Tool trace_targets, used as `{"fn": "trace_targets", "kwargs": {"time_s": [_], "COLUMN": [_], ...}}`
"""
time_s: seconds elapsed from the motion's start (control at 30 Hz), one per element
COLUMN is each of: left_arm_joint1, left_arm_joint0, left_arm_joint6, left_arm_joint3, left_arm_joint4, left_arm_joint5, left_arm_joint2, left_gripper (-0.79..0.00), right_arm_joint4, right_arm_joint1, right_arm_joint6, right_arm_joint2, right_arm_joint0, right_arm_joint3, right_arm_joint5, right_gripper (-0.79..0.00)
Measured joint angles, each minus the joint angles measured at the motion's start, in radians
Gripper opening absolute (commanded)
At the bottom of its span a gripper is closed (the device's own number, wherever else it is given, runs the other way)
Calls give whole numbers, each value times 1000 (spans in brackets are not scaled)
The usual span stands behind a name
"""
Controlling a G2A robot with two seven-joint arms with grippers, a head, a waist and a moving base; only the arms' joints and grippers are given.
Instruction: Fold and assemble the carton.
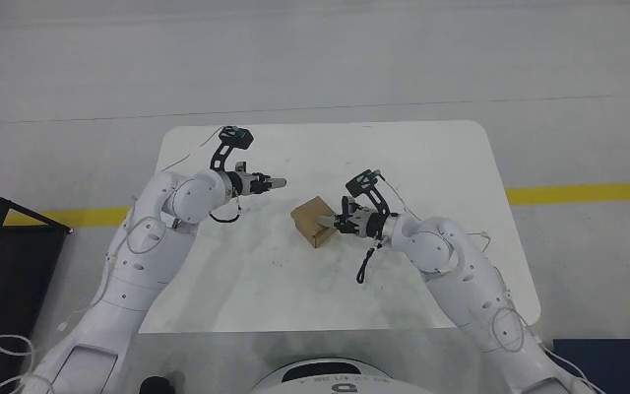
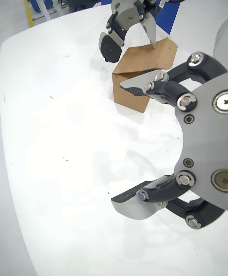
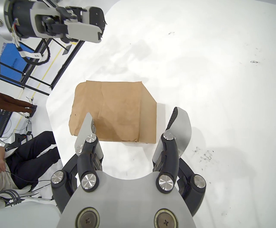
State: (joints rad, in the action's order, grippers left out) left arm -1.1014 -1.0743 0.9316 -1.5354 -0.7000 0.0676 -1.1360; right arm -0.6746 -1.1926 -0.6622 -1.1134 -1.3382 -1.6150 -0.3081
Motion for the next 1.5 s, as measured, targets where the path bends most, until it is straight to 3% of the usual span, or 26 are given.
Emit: {"fn": "trace_targets", "kwargs": {"time_s": [0.27, 0.47, 0.87, 1.5], "left_arm_joint1": [27, 38, 45, 44], "left_arm_joint0": [-73, -115, -121, -121], "left_arm_joint6": [82, 101, 116, 89], "left_arm_joint3": [-79, -119, -143, -162], "left_arm_joint4": [23, -11, -37, -122], "left_arm_joint5": [123, 185, 242, 224], "left_arm_joint2": [-79, -80, -50, 21], "left_gripper": [0, 0, 0, 0], "right_arm_joint4": [1, 18, 57, 124], "right_arm_joint1": [-1, -7, -2, -1], "right_arm_joint6": [-21, -41, -13, -23], "right_arm_joint2": [22, 51, 40, 51], "right_arm_joint0": [21, 60, 49, 60], "right_arm_joint3": [23, 70, 58, 71], "right_arm_joint5": [2, 11, -4, -8], "right_gripper": [-486, -465, -437, -443]}}
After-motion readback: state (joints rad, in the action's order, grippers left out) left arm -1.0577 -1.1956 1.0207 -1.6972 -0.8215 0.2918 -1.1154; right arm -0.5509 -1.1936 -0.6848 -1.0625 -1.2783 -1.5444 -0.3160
